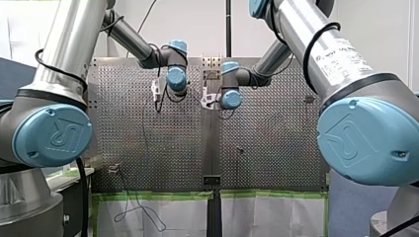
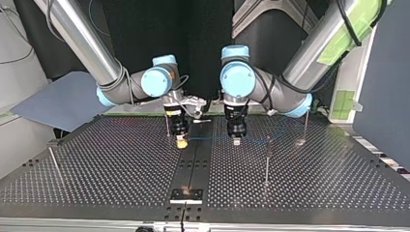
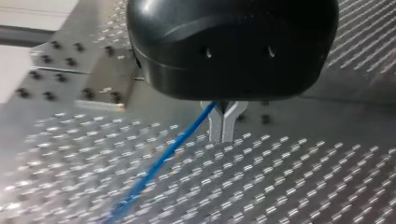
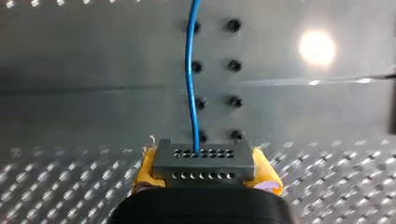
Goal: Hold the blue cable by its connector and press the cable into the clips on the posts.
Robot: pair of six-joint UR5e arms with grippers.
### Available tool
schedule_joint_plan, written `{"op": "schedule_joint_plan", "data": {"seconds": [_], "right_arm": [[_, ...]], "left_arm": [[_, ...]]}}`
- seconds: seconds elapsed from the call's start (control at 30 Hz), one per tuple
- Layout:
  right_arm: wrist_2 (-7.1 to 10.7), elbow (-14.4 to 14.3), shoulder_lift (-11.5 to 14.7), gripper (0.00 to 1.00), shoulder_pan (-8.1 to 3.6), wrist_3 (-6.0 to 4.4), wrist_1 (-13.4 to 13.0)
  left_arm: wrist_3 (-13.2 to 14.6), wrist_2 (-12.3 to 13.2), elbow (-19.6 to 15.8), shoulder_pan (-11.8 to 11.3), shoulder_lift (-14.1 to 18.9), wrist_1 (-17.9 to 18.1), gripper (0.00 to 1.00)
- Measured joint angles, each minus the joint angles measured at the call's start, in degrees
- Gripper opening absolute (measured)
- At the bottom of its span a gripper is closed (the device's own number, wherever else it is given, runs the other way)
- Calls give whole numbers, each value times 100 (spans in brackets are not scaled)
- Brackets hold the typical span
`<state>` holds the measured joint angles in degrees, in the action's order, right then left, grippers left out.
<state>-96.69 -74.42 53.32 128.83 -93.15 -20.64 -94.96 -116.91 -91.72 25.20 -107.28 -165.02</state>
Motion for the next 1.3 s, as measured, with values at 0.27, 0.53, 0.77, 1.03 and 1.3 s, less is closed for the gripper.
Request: {"op": "schedule_joint_plan", "data": {"seconds": [0.27,0.53,0.77,1.03,1.3], "right_arm": [[-268,-275,-1,0,-121,0,339],[-292,-669,0,0,-313,-19,374],[-308,-1068,1,0,-453,-15,365],[-338,-1483,11,0,-590,65,290],[-319,-1929,39,0,-750,131,100]], "left_arm": [[-244,-35,-351,153,-231,351,1],[-220,-62,-555,304,-265,747,1],[-50,-86,-562,480,-516,812,1],[-26,-210,-564,780,-920,1147,1],[14,-436,-563,1181,-1352,1578,1]]}}
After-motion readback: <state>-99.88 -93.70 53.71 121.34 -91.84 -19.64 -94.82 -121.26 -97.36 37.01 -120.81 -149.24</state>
